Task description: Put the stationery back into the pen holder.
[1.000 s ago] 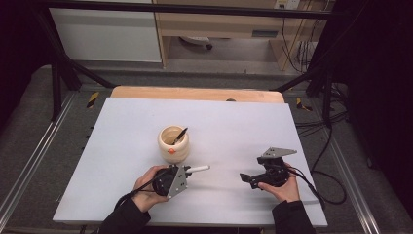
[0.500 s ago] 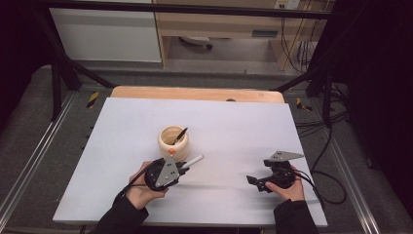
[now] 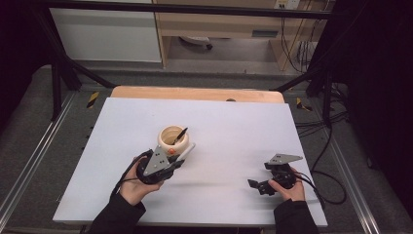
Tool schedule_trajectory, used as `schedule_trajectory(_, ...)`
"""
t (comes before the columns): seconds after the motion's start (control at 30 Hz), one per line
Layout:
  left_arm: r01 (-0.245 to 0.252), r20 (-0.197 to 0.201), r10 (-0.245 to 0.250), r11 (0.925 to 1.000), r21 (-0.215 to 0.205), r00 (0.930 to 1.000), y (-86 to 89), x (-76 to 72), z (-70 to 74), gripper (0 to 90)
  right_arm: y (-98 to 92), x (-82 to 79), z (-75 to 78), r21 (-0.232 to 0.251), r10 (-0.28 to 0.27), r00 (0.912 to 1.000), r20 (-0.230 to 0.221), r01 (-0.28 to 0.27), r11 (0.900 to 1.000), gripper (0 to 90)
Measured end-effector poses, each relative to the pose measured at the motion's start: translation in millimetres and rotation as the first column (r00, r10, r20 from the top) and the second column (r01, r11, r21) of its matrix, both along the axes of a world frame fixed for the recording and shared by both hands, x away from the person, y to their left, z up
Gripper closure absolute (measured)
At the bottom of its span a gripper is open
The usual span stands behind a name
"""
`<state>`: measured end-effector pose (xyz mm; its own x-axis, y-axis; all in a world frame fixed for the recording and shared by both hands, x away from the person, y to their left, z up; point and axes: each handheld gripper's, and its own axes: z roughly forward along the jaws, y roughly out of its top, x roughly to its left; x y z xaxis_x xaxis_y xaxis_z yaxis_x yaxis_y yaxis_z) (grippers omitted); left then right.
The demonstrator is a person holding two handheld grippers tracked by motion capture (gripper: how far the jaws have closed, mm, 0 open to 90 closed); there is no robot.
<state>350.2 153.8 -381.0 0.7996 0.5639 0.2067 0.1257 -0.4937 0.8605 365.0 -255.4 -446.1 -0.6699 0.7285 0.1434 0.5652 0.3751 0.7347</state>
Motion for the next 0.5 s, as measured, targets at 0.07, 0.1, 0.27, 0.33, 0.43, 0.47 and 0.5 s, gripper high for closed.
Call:
schedule_trajectory(0.07, -0.017, -0.013, 0.017, 0.9997, -0.018, 0.9998, 2.1, 1.9, 1.5, 77.7, -0.1, 0.3, -0.3, -0.003, 0.002, 1.0000, 0.001, -0.002, 1.000, 0.7)
schedule_trajectory(0.1, -0.022, -0.017, 0.021, 0.9995, -0.024, 0.9996, 3.7, 3.0, 2.4, 77.7, -0.1, 0.3, -0.3, -0.005, 0.002, 1.0000, 0.002, -0.002, 1.000, 0.7)
schedule_trajectory(0.27, -0.053, -0.030, 0.051, 0.9959, -0.073, 0.9982, 10.4, 7.7, 8.0, 77.6, -1.1, 0.0, 0.1, -0.001, -0.002, 1.0000, -0.001, 0.002, 1.000, 0.7)
schedule_trajectory(0.33, -0.063, -0.030, 0.061, 0.9940, -0.090, 0.9977, 12.2, 9.0, 11.3, 77.6, -1.2, 0.0, 0.1, 0.002, -0.002, 1.0000, 0.001, 0.002, 1.000, 0.7)
schedule_trajectory(0.43, -0.075, -0.026, 0.073, 0.9914, -0.108, 0.9970, 14.7, 11.6, 15.7, 77.6, -1.4, -0.3, 0.7, 0.007, -0.002, 1.0000, -0.003, 0.002, 1.000, 0.6)
schedule_trajectory(0.47, -0.081, -0.025, 0.079, 0.9908, -0.108, 0.9966, 15.7, 13.0, 16.9, 77.6, -1.3, -0.4, 0.7, 0.009, -0.004, 1.0000, -0.004, 0.004, 1.000, 0.6)
schedule_trajectory(0.5, -0.089, -0.025, 0.087, 0.9894, -0.115, 0.9959, 16.4, 14.4, 17.8, 77.7, -1.3, -0.4, 0.7, 0.009, -0.002, 1.0000, -0.005, 0.002, 1.000, 0.7)
